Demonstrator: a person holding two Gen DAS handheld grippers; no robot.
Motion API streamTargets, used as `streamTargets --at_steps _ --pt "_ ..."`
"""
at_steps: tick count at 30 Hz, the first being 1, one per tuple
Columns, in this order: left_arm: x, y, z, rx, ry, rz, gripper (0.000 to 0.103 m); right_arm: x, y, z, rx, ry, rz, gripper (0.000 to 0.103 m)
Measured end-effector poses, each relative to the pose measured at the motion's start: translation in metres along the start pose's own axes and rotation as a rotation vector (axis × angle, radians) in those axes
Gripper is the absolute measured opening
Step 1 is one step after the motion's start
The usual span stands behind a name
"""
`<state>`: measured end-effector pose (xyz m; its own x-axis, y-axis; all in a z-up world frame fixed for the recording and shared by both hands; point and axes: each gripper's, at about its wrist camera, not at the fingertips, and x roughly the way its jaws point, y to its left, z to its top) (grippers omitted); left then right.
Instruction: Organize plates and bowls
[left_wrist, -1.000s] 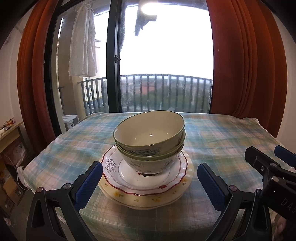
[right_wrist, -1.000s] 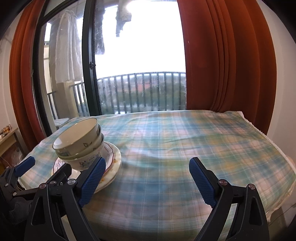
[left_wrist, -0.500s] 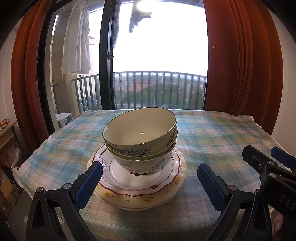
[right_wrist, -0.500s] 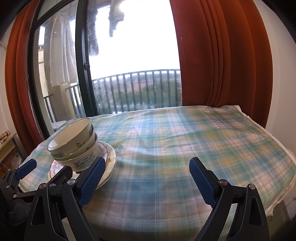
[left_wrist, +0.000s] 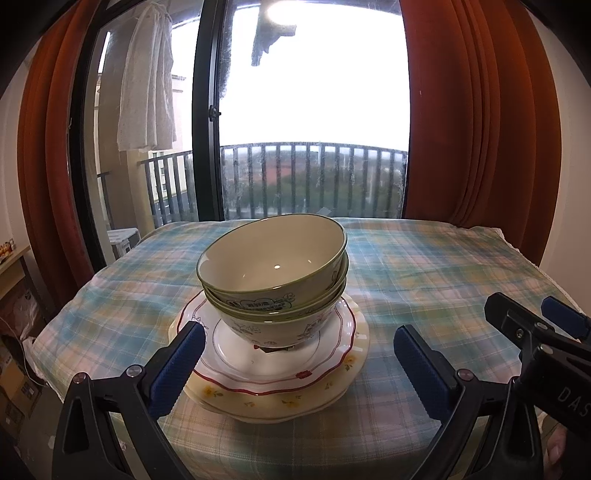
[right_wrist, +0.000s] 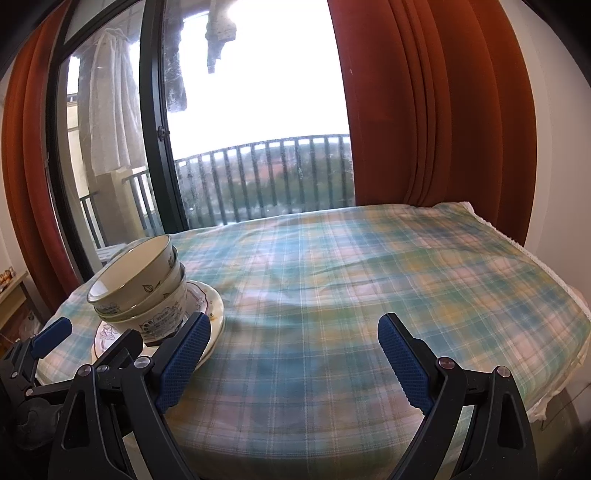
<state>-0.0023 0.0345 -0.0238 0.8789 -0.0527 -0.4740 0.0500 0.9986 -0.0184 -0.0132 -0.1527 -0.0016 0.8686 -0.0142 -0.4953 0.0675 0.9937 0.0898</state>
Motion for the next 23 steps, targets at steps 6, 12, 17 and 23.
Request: streamTargets --at_steps 6,12,17,23 --pt "0.0012 0.0021 -0.0023 -0.011 0.012 0.002 0.103 -0.0001 0.0012 -0.0029 -0.007 0.005 0.000 0.094" --pt "0.0008 0.0009 -0.0028 -0.008 0.007 -0.002 0.103 -0.0012 0.0012 -0.0032 -0.014 -0.003 -0.005 0.094" --pt "0.0018 -0.0007 -0.0013 -0.006 0.004 -0.012 0.103 -0.0040 -0.0007 -0.0025 -0.014 -0.015 -0.018 0.094" --pt "0.0034 -0.0023 -0.0011 0.001 0.005 -0.013 0.103 -0.0028 -0.0015 -0.0029 -0.016 -0.015 -0.021 0.095"
